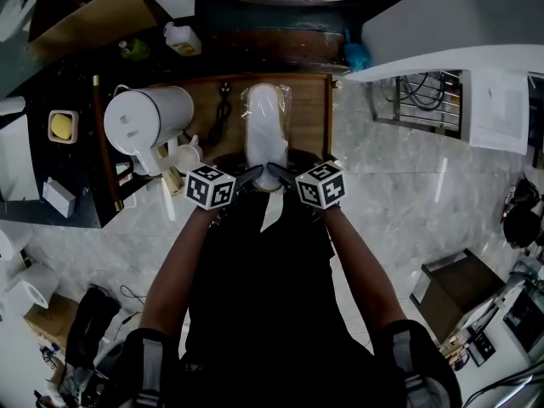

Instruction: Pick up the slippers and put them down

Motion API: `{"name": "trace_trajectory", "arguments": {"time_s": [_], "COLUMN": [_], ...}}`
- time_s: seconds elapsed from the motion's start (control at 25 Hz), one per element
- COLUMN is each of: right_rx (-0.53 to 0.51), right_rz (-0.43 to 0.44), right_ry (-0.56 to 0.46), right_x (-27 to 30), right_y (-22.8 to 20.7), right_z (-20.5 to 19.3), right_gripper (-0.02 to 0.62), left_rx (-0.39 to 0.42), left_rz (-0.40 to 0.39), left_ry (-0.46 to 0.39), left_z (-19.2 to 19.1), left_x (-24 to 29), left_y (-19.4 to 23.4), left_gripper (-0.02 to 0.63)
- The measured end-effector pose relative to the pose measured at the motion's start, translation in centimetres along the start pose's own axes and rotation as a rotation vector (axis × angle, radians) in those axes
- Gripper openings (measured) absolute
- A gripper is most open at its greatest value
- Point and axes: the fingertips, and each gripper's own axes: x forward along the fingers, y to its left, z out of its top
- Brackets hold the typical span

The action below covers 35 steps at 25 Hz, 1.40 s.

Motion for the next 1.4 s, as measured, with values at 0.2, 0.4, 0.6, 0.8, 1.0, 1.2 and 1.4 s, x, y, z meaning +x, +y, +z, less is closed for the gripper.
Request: {"name": "trace_trajectory", "arguments": {"time_s": [0.2,0.4,0.6,0.8,1.0,1.2,1.4], "right_rx": [-0.030,-0.061,-0.101,-0.127,-0.139,-0.141,-0.158], "right_rz": [-0.008,-0.010,-0.008,0.003,-0.008,-0.001,-0.012], "right_ry": [-0.011,-0.035,-0.051,-0.059,-0.084,-0.107,-0.133], "right_x": [-1.2,-2.1,-3.4,-4.3,-5.5,-6.6,-7.6], "right_y": [0.6,2.0,3.3,4.3,5.4,6.6,7.5], "right_z": [0.5,0.9,1.3,1.0,0.9,0.7,0.9], "right_gripper": [0.242,0.241,0.241,0.239,0.235,0.235,0.233], "left_rx": [0.004,0.018,0.041,0.056,0.082,0.081,0.132], "left_rz": [0.001,0.000,0.012,0.027,0.059,0.044,0.059], "left_ry": [-0.021,-0.042,-0.070,-0.095,-0.119,-0.121,-0.117], "left_z": [0.3,0.4,0.7,0.4,0.2,-0.1,0.2], "left_x": [-0.4,-1.6,-2.8,-3.7,-4.6,-5.5,-6.3], "left_y": [-1.1,-2.1,-3.5,-4.8,-6.0,-7.3,-8.4], "left_gripper": [0.250,0.250,0.250,0.250,0.245,0.245,0.245]}}
